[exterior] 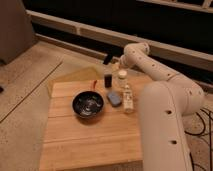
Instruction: Place the ceramic cup over the eraser
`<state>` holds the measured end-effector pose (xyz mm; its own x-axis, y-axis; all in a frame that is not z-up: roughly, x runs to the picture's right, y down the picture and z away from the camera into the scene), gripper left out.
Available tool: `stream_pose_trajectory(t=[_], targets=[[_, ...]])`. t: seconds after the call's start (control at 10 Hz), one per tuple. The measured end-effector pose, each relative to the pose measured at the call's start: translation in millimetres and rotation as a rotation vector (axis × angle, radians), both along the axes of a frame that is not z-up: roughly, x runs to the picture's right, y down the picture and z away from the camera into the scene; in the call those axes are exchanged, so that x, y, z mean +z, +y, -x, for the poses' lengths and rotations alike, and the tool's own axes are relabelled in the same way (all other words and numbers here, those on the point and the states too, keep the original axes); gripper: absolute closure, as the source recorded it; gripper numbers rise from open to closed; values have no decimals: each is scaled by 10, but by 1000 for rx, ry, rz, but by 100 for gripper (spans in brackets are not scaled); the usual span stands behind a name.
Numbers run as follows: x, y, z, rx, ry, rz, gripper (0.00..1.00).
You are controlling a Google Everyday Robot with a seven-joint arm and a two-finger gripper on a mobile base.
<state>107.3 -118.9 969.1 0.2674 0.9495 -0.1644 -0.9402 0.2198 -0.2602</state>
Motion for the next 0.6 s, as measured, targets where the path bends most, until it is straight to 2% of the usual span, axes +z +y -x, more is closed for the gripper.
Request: stream_pose_trajectory(t=[0.2,0.3,0.6], targets=[[55,142,-92,-60,44,21,35],[74,157,-157,-88,73,21,35],[121,121,-139,-135,102,11,35]])
